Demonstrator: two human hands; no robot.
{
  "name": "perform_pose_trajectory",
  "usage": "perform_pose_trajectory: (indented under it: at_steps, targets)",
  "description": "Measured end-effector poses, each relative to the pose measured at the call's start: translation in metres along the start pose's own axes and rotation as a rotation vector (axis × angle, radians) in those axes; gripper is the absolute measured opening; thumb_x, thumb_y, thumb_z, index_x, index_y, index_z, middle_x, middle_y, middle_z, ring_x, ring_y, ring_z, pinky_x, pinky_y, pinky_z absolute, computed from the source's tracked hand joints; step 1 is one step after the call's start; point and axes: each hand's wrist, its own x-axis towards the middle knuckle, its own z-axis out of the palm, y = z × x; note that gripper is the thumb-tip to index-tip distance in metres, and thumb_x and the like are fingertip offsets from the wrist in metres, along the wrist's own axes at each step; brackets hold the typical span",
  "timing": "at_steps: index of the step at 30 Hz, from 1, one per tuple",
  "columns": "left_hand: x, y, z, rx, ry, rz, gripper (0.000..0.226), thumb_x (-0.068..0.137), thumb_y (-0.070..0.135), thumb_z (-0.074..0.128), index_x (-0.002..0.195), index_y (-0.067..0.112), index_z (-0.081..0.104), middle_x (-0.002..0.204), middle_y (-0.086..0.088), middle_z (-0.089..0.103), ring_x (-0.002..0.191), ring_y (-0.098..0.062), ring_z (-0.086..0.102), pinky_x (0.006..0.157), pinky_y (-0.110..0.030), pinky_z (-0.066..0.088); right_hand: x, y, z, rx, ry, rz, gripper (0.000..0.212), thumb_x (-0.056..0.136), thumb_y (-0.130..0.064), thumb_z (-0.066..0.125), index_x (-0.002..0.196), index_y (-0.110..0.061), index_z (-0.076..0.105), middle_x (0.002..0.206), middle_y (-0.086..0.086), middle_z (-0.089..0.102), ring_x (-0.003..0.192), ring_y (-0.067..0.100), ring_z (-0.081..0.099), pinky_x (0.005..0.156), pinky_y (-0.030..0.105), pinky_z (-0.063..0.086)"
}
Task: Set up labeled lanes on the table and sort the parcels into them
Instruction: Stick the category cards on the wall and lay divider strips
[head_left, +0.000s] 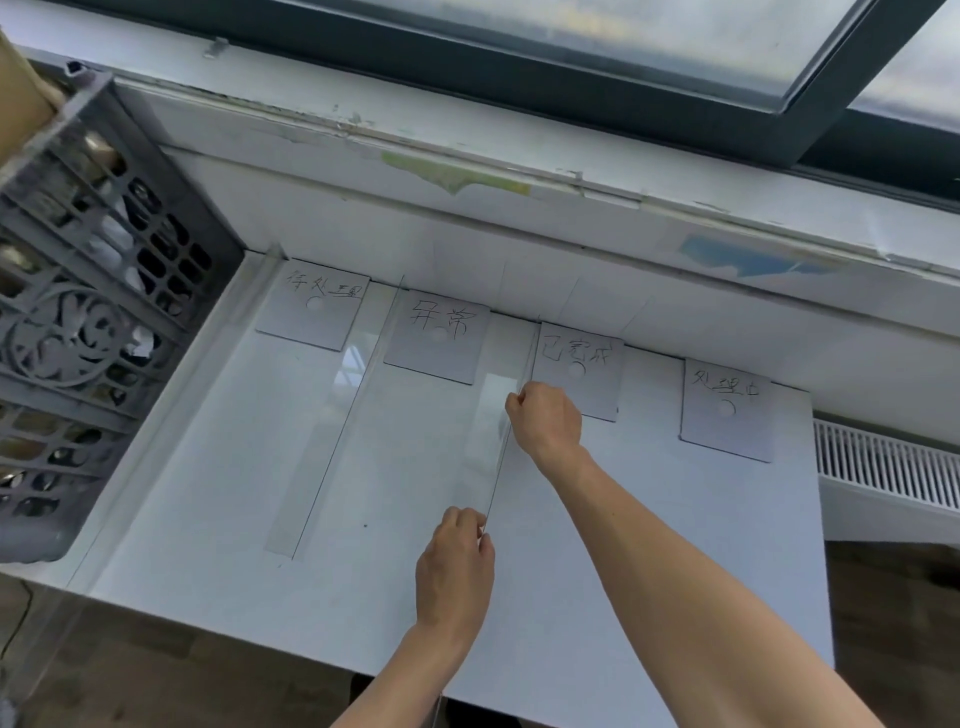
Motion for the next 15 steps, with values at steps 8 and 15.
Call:
perform_pose_trajectory:
  at_steps: [8, 15]
  targets:
    - [0.009, -0.004, 0.008, -0.026, -0.002, 0.004, 0.017, 0.100, 0.018, 0.053, 0.114, 0.016, 0.062, 0.110, 0.005, 0.058, 0.087, -0.010, 0.059, 0.071, -0.019, 0.043, 0.007, 0.001, 0.003, -0.002, 0.004, 0.005, 0.027, 0.096, -0.019, 0.046, 0.072, -0.008, 0.050, 0.073, 0.007, 0.054, 0.066, 0.027, 0.049, 0.059, 0.029, 0.036]
    - [0.011, -0.005, 0.014, -0.043, -0.013, -0.003, 0.015, 0.100, 0.019, 0.054, 0.113, 0.018, 0.061, 0.110, 0.007, 0.057, 0.084, -0.009, 0.058, 0.068, -0.017, 0.041, 0.011, 0.006, 0.005, -0.011, -0.005, 0.005, 0.029, 0.097, -0.022, 0.046, 0.072, -0.009, 0.048, 0.071, 0.006, 0.053, 0.065, 0.027, 0.048, 0.058, 0.028, 0.034]
